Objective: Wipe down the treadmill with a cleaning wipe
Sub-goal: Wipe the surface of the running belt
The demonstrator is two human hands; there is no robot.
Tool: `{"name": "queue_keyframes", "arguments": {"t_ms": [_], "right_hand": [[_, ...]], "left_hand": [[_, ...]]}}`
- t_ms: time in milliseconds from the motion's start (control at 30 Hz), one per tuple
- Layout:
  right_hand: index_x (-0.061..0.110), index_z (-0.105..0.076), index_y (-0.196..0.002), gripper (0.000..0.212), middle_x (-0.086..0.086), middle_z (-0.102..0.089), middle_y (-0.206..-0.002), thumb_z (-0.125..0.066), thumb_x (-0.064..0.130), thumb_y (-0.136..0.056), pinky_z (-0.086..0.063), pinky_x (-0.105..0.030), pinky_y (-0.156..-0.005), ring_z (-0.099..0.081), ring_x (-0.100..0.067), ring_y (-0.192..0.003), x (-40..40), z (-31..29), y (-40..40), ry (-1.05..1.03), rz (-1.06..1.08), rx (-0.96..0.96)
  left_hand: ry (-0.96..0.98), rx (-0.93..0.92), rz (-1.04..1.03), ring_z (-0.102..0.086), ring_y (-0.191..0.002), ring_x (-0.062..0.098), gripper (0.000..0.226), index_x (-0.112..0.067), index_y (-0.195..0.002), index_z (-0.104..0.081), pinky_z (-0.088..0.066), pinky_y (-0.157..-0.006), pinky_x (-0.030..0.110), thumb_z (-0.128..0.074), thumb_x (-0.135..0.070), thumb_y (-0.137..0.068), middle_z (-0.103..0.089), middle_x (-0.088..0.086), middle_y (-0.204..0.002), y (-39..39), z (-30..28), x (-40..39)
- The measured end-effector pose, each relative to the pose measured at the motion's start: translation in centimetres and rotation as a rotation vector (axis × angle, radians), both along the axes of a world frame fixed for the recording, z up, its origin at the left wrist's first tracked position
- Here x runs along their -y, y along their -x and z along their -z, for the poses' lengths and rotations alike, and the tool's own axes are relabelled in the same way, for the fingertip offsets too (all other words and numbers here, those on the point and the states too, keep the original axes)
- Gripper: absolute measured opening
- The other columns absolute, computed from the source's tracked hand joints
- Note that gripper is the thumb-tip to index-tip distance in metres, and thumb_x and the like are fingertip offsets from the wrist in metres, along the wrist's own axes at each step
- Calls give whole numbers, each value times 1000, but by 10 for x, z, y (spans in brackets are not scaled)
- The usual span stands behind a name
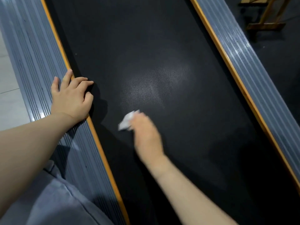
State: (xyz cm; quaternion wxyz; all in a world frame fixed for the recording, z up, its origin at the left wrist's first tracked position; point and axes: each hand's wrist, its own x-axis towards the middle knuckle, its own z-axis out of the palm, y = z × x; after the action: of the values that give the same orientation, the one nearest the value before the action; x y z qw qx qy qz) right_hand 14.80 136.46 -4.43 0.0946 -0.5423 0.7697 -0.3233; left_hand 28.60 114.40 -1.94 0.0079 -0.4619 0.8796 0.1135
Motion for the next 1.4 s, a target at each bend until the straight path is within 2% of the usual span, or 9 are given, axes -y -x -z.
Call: {"name": "queue_keyframes", "arguments": {"t_ms": [200, 400, 533, 600, 800, 1000, 1167, 1267, 1400], "right_hand": [[3, -67, -117, 34, -12, -61, -132, -47, 1, -89, -38, -33, -111, -58, -28, -122, -28, 0, -49, -36, -258, 101], [15, -74, -103, 24, -3, -62, -125, -58, 3, -88, -38, -18, -104, -54, -12, -118, -22, -28, -25, 3, 68, 377], [25, -74, -94, 28, 6, -64, -106, -62, 1, -89, -45, -16, -84, -62, -8, -96, -15, -54, -6, 31, 359, 702], [17, -73, -99, 23, 0, -71, -101, -59, 1, -91, -50, -20, -82, -67, -9, -92, -15, -67, -2, 54, 399, 839], [12, -70, -94, 13, 1, -71, -86, -57, 13, -96, -51, -26, -76, -63, -9, -80, -20, -95, -8, 26, 419, 990], [2, -64, -94, 31, -11, -65, -88, -64, 33, -92, -50, -39, -78, -59, -22, -82, -28, -107, -16, -19, 352, 1180], [9, -47, -84, 17, -9, -61, -89, -56, -2, -93, -54, -26, -71, -61, -18, -80, -44, -116, -18, 36, 212, 1391], [10, -58, -112, 24, -6, -59, -91, -56, -5, -93, -55, -28, -76, -61, -17, -80, -51, -113, -21, -36, 195, 1354], [20, -56, -131, 47, 2, -66, -117, -65, 9, -87, -52, -37, -96, -61, -16, -112, -53, -109, -33, 6, 119, 1306]], "left_hand": [[-172, 67, 1, -2, -152, 23, 64, -28, -143, -46, 5, -119, 53, -30, -46, -83, -38, -4, -154, 3, -7, 12], [-356, 48, 61, -8, -152, 24, 64, -27, -148, -40, -3, -121, 47, -60, -24, -87, -33, -2, -158, 13, -38, 2], [-958, -187, 250, -38, -140, 11, 58, -26, -136, -56, -27, -113, 20, -63, -19, -79, -51, -4, -145, 27, -65, -46], [-1125, -218, 319, -53, -127, 3, 59, -22, -134, -56, -37, -108, 20, -73, -21, -78, -60, -8, -134, 32, -72, -66], [-849, -416, 159, -61, -73, 10, 15, -13, -94, -66, -53, -72, 32, -69, -28, -91, -69, 7, -87, 35, -89, -90], [-1079, -586, -40, -69, -98, 31, 13, -20, -84, -60, -55, -93, 49, -58, -29, -92, -70, 13, -96, 29, -102, -103], [-1203, -709, -214, -62, -82, 18, 11, -15, -93, -57, -53, -73, 33, -48, -16, -100, -62, 6, -90, 24, -112, -101], [-1314, -752, -229, -61, -82, 18, 13, -10, -106, -57, -51, -68, 27, -46, -16, -100, -62, 9, -94, 18, -114, -96], [-1391, -821, -298, -65, -80, 13, 16, -7, -110, -58, -55, -66, 24, -47, -13, -101, -65, 8, -93, 19, -112, -98]]}}
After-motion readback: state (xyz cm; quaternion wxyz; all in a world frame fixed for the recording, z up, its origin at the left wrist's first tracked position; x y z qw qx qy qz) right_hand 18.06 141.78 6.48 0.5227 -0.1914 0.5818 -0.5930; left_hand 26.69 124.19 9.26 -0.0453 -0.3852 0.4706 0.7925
